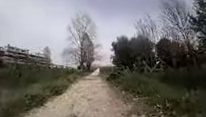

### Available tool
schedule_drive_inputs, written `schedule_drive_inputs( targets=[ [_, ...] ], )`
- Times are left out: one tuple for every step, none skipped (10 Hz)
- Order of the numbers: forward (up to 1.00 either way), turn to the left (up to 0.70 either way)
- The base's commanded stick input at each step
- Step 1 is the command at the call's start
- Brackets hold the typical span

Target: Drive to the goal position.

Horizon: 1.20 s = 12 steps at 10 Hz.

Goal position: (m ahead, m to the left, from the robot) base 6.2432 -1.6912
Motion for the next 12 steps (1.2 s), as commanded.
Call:
schedule_drive_inputs(
  targets=[
    [0.85,0.0],
    [0.85,0.0],
    [0.85,0.0],
    [0.85,0.0],
    [0.85,0.0],
    [0.85,0.0],
    [0.85,0.0],
    [0.85,0.0],
    [0.85,0.0],
    [0.85,0.0],
    [0.85,0.0],
    [0.85,0.0]
  ],
)
